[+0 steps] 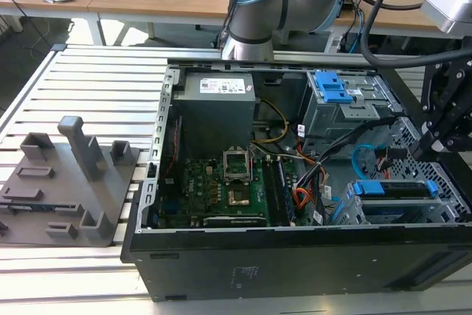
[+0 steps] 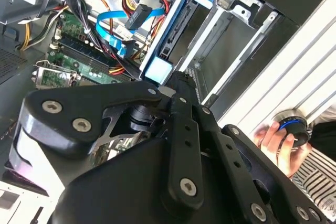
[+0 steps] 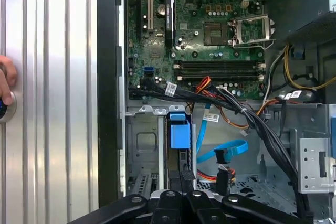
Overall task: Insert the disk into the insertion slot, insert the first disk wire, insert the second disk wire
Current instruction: 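Insert the disk into the insertion slot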
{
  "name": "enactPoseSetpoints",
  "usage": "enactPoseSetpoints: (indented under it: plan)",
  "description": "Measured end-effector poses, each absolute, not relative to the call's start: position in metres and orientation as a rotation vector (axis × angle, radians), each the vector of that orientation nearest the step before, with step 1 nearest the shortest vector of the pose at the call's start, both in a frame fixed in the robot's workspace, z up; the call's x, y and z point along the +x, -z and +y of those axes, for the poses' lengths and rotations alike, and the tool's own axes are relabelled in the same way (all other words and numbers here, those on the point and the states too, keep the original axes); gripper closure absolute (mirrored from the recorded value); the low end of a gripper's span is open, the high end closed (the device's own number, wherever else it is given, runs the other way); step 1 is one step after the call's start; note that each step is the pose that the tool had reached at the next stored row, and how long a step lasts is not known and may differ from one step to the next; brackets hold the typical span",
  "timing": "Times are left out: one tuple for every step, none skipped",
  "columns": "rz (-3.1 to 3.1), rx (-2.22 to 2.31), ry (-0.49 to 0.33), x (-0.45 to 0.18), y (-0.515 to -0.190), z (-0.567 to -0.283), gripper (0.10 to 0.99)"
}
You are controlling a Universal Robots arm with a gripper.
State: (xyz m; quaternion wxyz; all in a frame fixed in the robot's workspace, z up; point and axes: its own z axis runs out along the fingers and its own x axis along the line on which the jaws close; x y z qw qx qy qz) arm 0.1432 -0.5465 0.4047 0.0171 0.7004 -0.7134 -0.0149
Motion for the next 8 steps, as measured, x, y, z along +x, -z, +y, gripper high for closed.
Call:
enactPoseSetpoints:
  plan:
    - [-2.217,2.177,0.046,0.1433,-0.4038,-0.5465,0.980]
    - [-2.217,2.177,0.046,0.1434,-0.4030,-0.5465,0.980]
    - [-2.217,2.177,0.046,0.1434,-0.4021,-0.5465,0.980]
    - [-2.217,2.177,0.046,0.1434,-0.4015,-0.5465,0.980]
    - [-2.217,2.177,0.046,0.1435,-0.4007,-0.5465,0.980]
    - [-2.217,2.177,0.046,0.1435,-0.4000,-0.5465,0.980]
    - [-2.217,2.177,0.046,0.1435,-0.3993,-0.5465,0.980]
    - [-2.217,2.177,0.046,0.1436,-0.3981,-0.5465,0.980]
